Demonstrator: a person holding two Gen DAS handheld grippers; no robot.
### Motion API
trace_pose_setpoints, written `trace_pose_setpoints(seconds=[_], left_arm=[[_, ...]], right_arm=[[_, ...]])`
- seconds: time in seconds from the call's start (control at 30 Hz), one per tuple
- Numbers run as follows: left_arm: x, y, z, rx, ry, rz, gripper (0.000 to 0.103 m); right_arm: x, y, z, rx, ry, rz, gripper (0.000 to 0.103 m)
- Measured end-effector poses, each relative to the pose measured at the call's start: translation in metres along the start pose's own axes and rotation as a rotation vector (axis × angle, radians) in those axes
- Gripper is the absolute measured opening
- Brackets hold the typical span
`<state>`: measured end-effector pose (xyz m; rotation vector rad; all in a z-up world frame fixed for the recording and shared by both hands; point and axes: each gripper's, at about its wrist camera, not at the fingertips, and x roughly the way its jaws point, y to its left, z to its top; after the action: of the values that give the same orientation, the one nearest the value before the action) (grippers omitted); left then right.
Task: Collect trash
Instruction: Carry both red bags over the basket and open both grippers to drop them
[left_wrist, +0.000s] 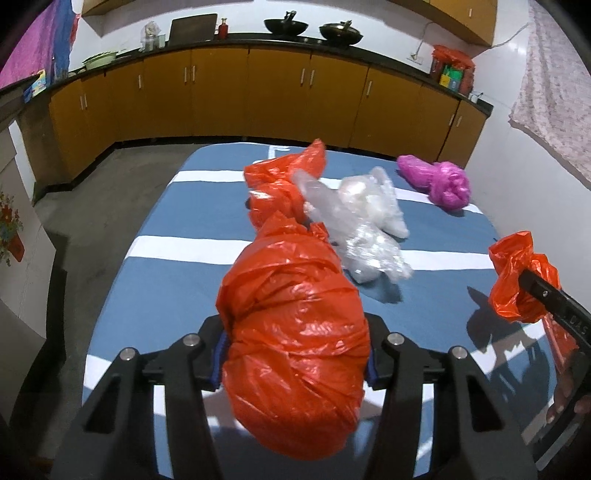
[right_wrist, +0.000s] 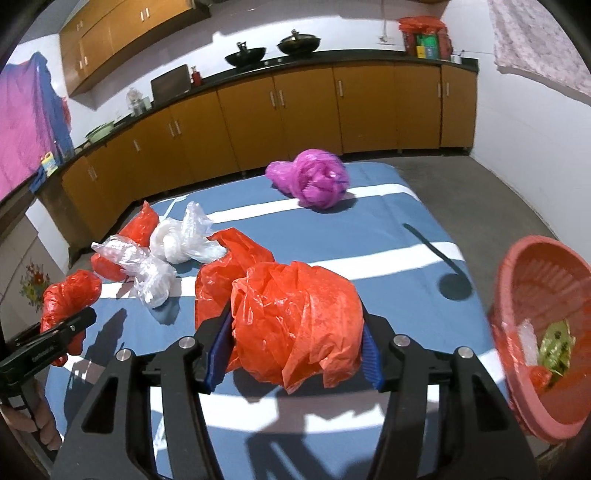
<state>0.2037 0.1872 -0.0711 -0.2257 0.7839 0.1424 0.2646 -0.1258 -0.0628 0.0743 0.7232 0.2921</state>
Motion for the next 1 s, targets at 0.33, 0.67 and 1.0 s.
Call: trace_pose_setpoints(seconds=[0.33, 0.67, 1.0], left_arm=[[-0.027, -0.050, 0.001, 0.079, -0.039, -0.082, 0.052], [-0.041, -0.135, 0.004, 0.201, -0.073, -0.179, 0.052], [-0.041, -0.246, 0.007, 0.348, -0.090, -0.320, 0.052]], right_arm=[[-0.045, -0.031, -0.006, 0.058, -0.068, -0.044, 0.058], [-0.102, -0.085, -0.011, 0.127, -0.183, -0.180, 0.058], [-0.147, -0.145, -0.018, 0.184, -0.251, -0.359, 0.058]])
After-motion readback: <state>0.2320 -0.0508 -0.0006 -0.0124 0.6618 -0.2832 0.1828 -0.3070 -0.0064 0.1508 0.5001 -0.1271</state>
